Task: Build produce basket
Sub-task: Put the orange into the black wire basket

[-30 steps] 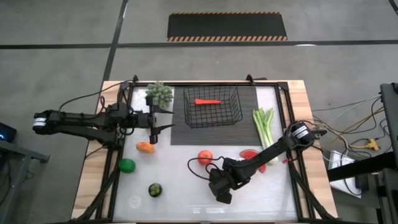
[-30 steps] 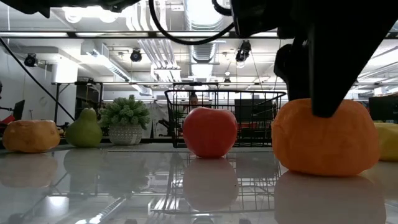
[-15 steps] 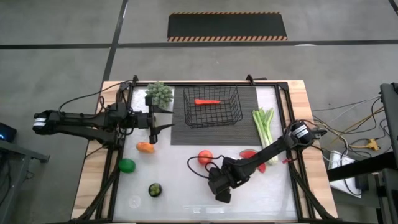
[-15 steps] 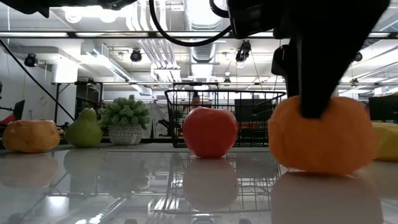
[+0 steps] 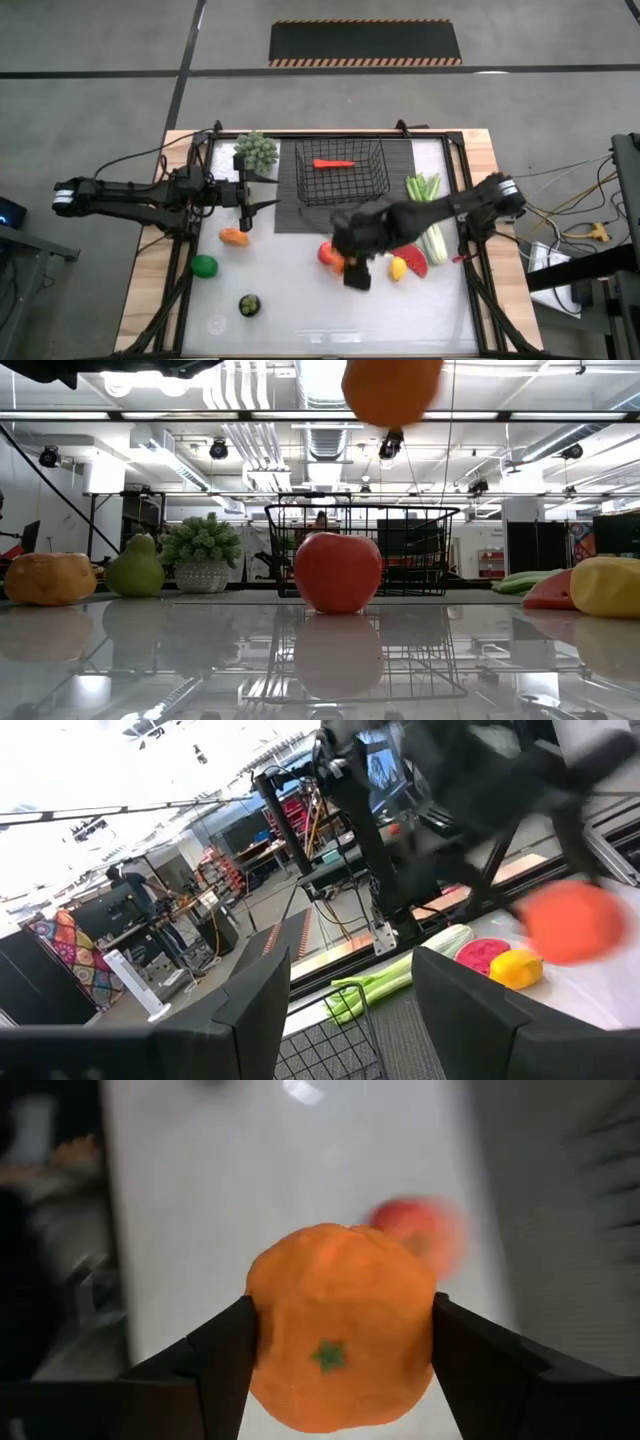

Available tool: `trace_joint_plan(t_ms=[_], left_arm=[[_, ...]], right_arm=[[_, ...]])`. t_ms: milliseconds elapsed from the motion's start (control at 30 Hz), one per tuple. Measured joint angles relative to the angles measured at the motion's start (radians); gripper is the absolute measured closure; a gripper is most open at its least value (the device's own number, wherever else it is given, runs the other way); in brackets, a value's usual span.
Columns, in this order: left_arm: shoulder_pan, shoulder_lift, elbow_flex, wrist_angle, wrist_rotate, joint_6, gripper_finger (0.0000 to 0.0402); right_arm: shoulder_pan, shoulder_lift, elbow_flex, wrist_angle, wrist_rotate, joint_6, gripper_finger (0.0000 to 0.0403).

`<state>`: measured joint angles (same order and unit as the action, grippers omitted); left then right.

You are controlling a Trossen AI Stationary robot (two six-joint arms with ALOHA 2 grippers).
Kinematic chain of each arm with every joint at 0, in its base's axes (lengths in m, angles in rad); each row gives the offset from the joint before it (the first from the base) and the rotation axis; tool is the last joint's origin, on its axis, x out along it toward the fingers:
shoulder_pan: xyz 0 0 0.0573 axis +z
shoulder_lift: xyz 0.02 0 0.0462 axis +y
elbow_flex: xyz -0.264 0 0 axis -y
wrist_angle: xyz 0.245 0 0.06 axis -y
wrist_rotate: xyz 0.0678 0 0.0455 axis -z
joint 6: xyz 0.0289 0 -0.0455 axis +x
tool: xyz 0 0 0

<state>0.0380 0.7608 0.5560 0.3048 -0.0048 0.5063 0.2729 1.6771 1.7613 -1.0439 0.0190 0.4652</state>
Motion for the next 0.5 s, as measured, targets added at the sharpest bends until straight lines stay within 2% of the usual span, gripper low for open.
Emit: trace_joint_plan(t_ms=[100, 200, 400, 500], left_arm=[[0.0, -0.002, 0.0, -0.002, 0.0, -0.011, 0.0208], [0.0, -0.001, 0.0, -0.006, 0.0, -0.039, 0.0208], [0.0, -0.001, -0.001, -0.01, 0.0, -0.083, 0.0208], [0.0, 0.002, -0.001, -0.011, 0.0, -0.09, 0.0208]], right_arm=[[-0.081, -0.029, 0.059, -0.086, 0.119, -0.079, 0.0154], [-0.181, -0.034, 0.098, -0.152, 0.185, -0.178, 0.0154], [-0.424, 0.006, 0.105, -0.138, 0.183, -0.372, 0.0154], [-0.538, 0.052, 0.076, -0.115, 0.125, -0.402, 0.0154]])
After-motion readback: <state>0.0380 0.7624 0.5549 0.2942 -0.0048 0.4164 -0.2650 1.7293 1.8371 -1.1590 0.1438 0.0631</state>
